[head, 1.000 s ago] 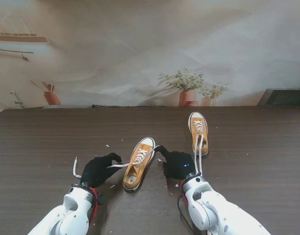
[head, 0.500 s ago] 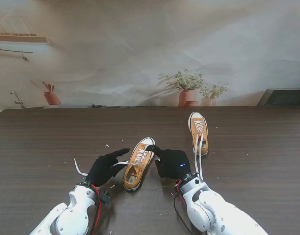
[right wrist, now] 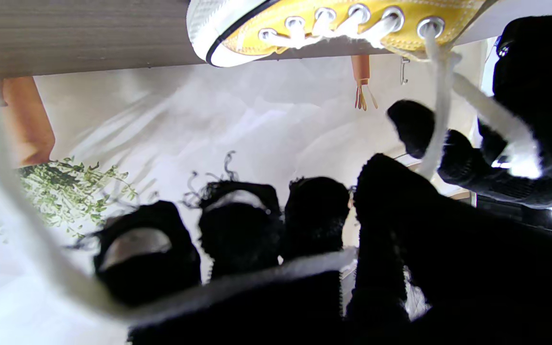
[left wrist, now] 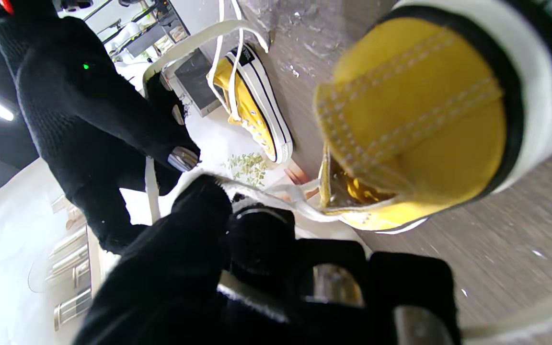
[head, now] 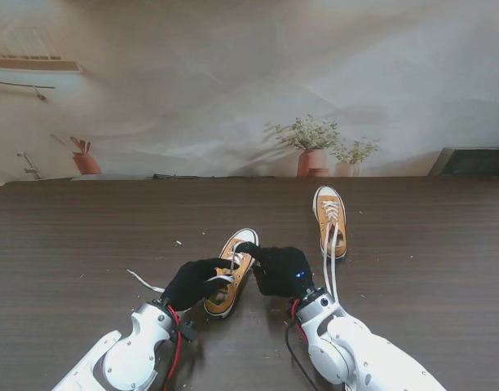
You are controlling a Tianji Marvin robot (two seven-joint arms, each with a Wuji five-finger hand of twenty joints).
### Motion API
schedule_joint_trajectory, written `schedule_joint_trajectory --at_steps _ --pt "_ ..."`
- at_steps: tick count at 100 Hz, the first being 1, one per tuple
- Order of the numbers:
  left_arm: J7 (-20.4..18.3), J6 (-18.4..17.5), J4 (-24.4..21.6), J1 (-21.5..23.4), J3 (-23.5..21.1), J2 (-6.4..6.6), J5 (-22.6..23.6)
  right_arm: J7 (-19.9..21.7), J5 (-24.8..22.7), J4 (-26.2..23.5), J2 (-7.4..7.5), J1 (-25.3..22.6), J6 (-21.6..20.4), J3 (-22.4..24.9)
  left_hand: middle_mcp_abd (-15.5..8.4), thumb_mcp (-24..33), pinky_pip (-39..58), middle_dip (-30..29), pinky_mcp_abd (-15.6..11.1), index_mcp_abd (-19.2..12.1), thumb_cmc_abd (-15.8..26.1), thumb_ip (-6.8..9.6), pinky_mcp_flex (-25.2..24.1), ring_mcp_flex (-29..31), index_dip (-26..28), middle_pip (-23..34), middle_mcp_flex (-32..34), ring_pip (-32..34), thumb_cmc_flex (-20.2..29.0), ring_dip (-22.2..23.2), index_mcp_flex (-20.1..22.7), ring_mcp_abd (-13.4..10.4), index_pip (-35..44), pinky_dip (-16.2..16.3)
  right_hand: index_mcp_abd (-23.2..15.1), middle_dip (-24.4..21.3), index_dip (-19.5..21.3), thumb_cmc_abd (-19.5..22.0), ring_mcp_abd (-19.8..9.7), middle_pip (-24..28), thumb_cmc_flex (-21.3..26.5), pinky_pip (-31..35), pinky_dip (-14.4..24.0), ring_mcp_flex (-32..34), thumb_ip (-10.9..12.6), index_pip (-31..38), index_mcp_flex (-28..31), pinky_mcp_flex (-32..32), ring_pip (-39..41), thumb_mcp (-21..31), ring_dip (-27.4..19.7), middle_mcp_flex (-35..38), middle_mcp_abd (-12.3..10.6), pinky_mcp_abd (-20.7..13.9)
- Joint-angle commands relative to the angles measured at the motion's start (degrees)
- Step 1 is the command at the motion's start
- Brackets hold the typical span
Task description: Tie the shoelaces into a bow on the shoes
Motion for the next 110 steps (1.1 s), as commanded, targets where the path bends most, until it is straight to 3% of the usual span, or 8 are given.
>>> schedule_joint_trajectory --at_steps 1,12,20,45,55,71,85,110 --pt "-1.4 0.5 -0.7 0.4 0.2 0.25 0.5 0.4 0.5 0.2 -0.24 0.3 0.0 0.0 3.8 -7.2 14.5 1.8 -7.1 -3.0 -2.3 -0.69 1.8 0.9 2.0 1.4 1.4 2.1 3.7 -0.4 -0.7 -0.1 8.3 -0.6 -1.7 -0.5 1.0 0.0 1.1 -0.2 1.8 0.3 -0.4 1.0 -2.0 -0.4 0.7 -0.2 -0.2 -1.9 -1.1 -0.8 0.5 1.2" --pt "-1.9 0.1 -0.4 0.4 0.5 0.29 -0.2 -0.2 1.9 1.2 -0.96 1.0 0.3 -0.7 3.8 -8.9 14.5 1.9 -7.0 -5.1 -2.1 -0.34 1.8 0.9 4.3 1.5 1.4 2.1 5.1 -0.5 -1.3 -0.2 14.2 -0.7 -2.3 -0.7 1.1 -0.3 0.9 -0.1 1.5 0.2 -0.4 1.0 -2.0 -0.4 1.8 -0.3 -0.4 -1.7 -1.2 -0.7 0.6 1.2" --pt "-2.5 -0.5 -0.2 0.4 0.7 0.28 -1.6 -0.6 3.4 2.2 -1.70 1.7 0.6 -1.5 3.8 -10.6 14.5 2.0 -6.6 -5.5 -1.2 0.08 1.7 0.9 2.5 1.5 1.2 2.1 6.1 -0.6 -2.5 -0.2 15.5 -1.0 -2.4 -0.6 1.2 -0.5 0.6 0.1 1.0 0.3 -0.3 1.1 -1.8 -0.4 2.4 -0.3 -0.1 -1.6 -1.2 -0.6 0.5 1.0" --pt "-2.3 -2.3 -0.8 1.2 1.0 0.30 -1.8 -1.8 9.5 6.9 -4.74 4.9 0.2 -4.7 3.4 -11.0 14.5 2.2 -6.7 -5.6 -0.5 0.08 1.7 0.9 0.9 1.7 1.0 2.0 6.3 -0.7 -2.7 -0.4 13.7 -1.2 -0.7 1.5 1.7 1.3 -1.3 1.9 -1.4 2.3 -0.3 1.1 1.7 -0.6 4.7 1.7 3.7 -1.1 0.0 0.5 0.3 0.1" --pt "-2.7 -2.3 -1.5 1.8 0.7 0.47 -1.7 -3.5 11.8 9.6 -6.20 6.3 -0.5 -5.8 3.2 -11.2 14.5 2.3 -6.7 -5.0 -0.2 0.04 1.7 0.9 0.6 1.8 0.9 2.0 6.3 -0.7 -2.7 -0.6 13.1 -1.2 0.5 2.5 2.0 0.9 -2.7 2.9 -2.8 3.9 -0.7 1.1 1.8 -0.4 6.2 3.7 6.5 -0.7 1.4 2.1 0.4 -0.2" --pt "-3.3 -2.0 -2.3 2.4 0.6 0.70 -1.3 -5.5 15.1 12.2 -8.20 7.2 -1.3 -6.2 2.9 -11.5 14.5 2.4 -6.8 -3.5 0.4 0.09 1.7 0.9 -0.1 1.8 0.8 2.0 6.1 -0.7 -2.7 -0.9 11.1 -1.4 1.5 3.5 2.3 -1.7 -6.3 5.4 -9.5 12.2 1.3 1.1 1.4 -0.9 12.3 5.4 13.4 1.1 6.0 8.2 -1.1 -4.8" --pt "-3.7 -2.1 -2.2 2.4 0.7 0.79 -1.5 -6.1 16.5 12.6 -8.82 7.1 -1.8 -5.8 2.9 -11.6 14.5 2.4 -6.8 -3.1 0.7 0.08 1.7 0.9 -0.5 1.8 0.8 2.0 6.0 -0.8 -2.3 -1.0 9.2 -1.4 3.3 4.3 1.6 -0.2 -8.2 6.4 -13.9 18.0 3.1 1.2 0.9 -2.5 19.0 6.3 17.5 -2.7 9.7 13.7 -2.3 -8.4" --pt "-4.6 -2.5 -2.0 2.1 1.1 1.01 -1.5 -4.5 18.5 11.3 -8.88 6.0 -2.6 -4.6 2.9 -11.5 14.5 2.4 -6.7 -3.4 1.2 0.06 1.7 0.9 -1.3 1.8 0.7 2.1 5.8 -0.8 -1.8 -1.0 6.0 -1.6 6.7 5.7 -1.0 -5.7 -8.0 6.2 -19.9 21.9 4.8 1.2 -1.1 -6.4 28.0 6.7 18.5 -4.7 14.3 18.0 -1.7 -9.3"
